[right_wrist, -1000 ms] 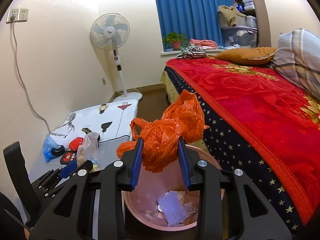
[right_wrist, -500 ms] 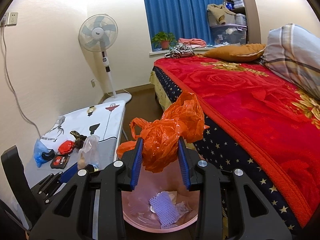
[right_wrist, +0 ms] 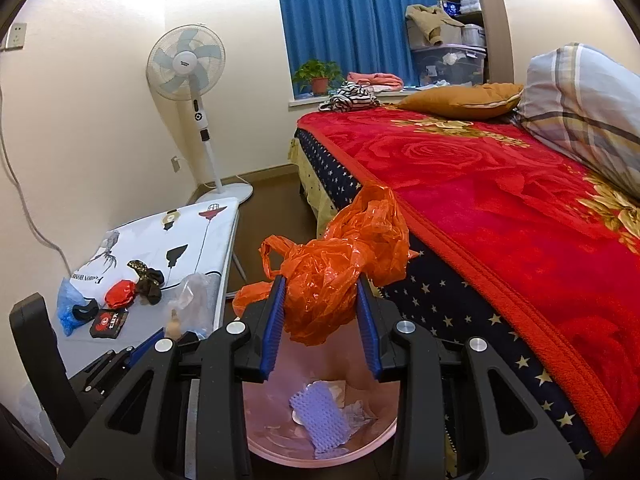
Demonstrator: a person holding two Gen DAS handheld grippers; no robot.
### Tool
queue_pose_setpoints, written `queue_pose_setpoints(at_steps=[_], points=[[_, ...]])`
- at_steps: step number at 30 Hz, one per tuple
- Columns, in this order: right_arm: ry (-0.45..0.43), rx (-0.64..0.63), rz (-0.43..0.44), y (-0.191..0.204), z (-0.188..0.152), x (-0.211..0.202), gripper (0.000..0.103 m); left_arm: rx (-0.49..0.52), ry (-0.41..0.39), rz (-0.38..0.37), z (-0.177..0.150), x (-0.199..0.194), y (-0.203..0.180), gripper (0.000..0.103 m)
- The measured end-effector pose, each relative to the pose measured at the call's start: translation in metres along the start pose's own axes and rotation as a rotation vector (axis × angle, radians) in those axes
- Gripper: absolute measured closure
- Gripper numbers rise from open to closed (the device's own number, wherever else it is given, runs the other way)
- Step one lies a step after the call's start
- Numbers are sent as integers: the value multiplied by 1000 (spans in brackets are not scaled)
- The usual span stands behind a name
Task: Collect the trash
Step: 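Open the right gripper over the bin while the left gripper releases the snack bag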
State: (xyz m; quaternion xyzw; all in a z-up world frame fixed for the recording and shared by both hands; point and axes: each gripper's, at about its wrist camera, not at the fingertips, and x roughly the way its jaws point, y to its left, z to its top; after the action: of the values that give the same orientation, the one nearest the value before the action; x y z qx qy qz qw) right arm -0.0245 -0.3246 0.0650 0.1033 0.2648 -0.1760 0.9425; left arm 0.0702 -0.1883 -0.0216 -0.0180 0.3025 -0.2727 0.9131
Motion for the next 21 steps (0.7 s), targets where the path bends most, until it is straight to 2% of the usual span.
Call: queue_pose_setpoints(at_steps=[15,18,20,21], points=[[0,11,-10,-2,-1,1,67,9,8,-13,-2,4,-7,71],[-1,16,-21,-3,0,0,59,5,15,-30,-2,6,-8,70],[-6,22,-34,-4,-1,-1,44,-2,24,-36,-3,8,-7,60],[-8,23,-38,-3,-1,-1,42,-2,29,-36,-3,9,-7,57]])
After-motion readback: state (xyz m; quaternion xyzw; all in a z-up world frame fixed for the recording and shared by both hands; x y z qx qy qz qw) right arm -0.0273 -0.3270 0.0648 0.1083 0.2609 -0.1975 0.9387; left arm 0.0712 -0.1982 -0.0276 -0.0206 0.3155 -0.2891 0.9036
